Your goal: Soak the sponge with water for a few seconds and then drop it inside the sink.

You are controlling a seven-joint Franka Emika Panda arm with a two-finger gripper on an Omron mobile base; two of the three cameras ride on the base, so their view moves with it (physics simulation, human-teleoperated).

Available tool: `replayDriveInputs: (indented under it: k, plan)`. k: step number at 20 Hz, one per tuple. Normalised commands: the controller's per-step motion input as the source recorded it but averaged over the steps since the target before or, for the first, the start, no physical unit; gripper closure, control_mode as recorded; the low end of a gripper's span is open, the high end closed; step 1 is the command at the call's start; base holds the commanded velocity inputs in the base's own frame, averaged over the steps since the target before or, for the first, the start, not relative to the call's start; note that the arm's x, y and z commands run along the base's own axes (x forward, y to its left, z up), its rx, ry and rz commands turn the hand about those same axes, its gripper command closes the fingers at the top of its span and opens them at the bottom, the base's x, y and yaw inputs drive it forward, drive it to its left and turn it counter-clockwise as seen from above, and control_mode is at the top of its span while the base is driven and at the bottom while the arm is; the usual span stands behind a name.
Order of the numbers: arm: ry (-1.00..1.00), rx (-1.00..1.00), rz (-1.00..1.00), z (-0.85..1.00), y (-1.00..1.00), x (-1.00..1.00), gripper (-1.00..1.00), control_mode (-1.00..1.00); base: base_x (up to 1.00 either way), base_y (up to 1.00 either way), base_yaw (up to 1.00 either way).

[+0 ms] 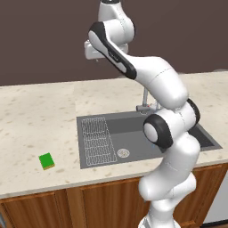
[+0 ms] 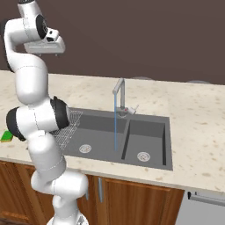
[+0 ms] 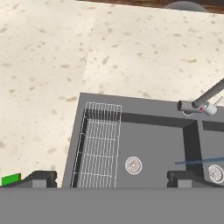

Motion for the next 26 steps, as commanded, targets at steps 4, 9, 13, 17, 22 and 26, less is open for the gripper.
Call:
replayDriveInputs:
  k: [4, 9, 13, 17, 22, 26]
  plan:
    - [0.01, 0.00, -0.05, 0.00, 0.67, 0.20, -1.00, -1.00, 0.00, 0.00, 0.00]
    - [0.12, 0.09, -0.02, 0.00, 0.65, 0.00, -1.00, -1.00, 0.00, 0.00, 0.00]
    - [0.19, 0.12, 0.00, 0.00, 0.53, -0.05, -1.00, -1.00, 0.00, 0.00, 0.00]
    - [0.19, 0.11, 0.00, 0.00, 0.08, -0.11, -1.00, -1.00, 0.00, 0.00, 0.00]
    - [0.11, 0.03, 0.02, -0.04, 0.10, -0.19, -1.00, -1.00, 0.00, 0.00, 0.00]
    - [0.02, 0.00, 0.05, -0.13, 0.27, -0.14, -1.00, -1.00, 0.00, 0.00, 0.00]
